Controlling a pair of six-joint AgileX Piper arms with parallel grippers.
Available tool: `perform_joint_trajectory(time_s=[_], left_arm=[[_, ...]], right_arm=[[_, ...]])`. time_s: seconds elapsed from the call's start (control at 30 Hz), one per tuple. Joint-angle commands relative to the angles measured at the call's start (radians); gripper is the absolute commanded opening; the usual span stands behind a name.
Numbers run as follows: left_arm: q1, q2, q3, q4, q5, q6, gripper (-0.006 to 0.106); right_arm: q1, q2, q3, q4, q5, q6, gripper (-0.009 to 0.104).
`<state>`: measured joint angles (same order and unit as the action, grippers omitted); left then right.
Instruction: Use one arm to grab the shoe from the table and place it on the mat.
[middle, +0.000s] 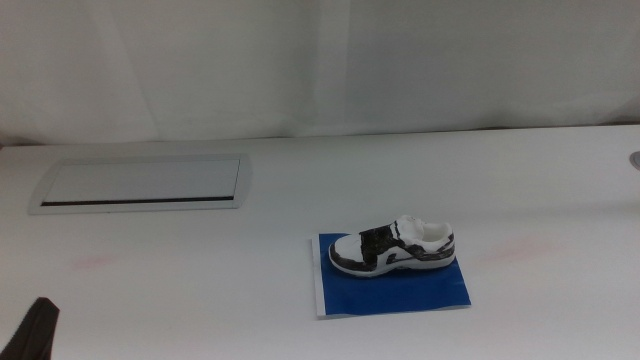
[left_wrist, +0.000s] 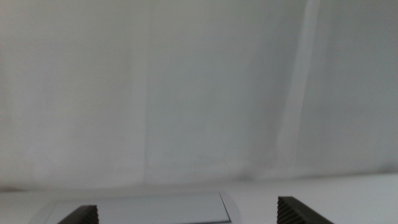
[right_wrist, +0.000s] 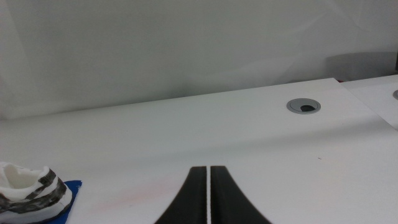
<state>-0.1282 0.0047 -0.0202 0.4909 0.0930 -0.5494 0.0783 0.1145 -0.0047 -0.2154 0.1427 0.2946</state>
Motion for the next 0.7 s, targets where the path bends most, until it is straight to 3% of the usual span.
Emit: perform_joint_trajectory(time_s=[0.0, 0.5, 0.6, 0.67], left_arm=[[0.002, -0.035, 0.061, 0.009, -0.064, -0.001, 0.071], [0.000, -0.035, 0.056, -0.001, 0.014, 0.058, 0.071], [0.000, -0.035, 0.056, -0.001, 0.016, 0.047, 0.042], [0.000, -0.035, 0.056, -0.001, 0.016, 0.043, 0.006]], right_arm=[[-0.008, -0.008, 0.039, -0.010, 0.003, -0.006, -0.003], [-0.008, -0.008, 0.039, -0.010, 0.009, -0.006, -0.003], [-0.008, -0.008, 0.039, -0.010, 0.009, -0.006, -0.003], [-0.008, -0.008, 0.039, -0.010, 0.009, -0.006, -0.003]])
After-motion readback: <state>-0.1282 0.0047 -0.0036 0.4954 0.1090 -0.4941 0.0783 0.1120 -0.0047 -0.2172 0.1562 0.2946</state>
